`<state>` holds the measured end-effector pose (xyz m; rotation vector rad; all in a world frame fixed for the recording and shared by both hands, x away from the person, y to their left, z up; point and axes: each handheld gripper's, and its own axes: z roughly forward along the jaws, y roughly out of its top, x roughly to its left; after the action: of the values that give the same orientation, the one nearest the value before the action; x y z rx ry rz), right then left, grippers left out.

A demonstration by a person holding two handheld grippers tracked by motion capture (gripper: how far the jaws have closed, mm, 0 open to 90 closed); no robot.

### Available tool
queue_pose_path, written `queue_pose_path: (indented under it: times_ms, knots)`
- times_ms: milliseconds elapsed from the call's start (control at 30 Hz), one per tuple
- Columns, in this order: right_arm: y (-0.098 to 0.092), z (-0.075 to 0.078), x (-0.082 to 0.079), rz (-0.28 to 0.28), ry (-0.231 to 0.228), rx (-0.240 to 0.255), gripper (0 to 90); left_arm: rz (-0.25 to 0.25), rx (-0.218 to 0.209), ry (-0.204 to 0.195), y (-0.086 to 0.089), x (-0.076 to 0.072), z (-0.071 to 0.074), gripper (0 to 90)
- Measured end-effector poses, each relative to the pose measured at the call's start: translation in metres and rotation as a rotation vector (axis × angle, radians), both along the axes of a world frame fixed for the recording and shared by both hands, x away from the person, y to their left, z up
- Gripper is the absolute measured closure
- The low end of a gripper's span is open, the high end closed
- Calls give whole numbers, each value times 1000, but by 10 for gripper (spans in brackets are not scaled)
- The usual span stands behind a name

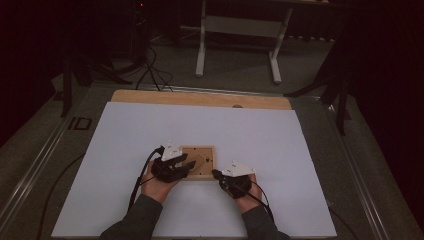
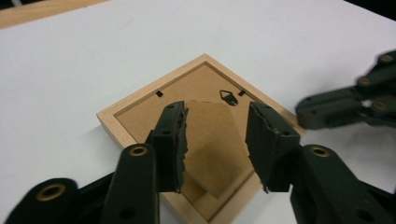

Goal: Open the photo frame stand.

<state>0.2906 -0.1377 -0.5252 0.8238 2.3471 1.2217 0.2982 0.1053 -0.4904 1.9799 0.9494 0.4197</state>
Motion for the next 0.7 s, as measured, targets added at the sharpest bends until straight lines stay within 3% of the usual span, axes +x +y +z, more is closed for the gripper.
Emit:
queue_pose_path:
  times_ms: [100,233,367,700]
  knots:
    - [0,0,0,-3,0,0,891,-19,-6,-1,6,-6,2,645]
    - [0,0,0,-3,0,1,889,-33,-29,36,14,-12,0,753]
    - [0,0,0,-1,-2,1,889,-26,-15,62,21,-17,-5,894]
    - [0,0,0,-2,-2,-1,889,-12,64,100,21,-20,-15,896]
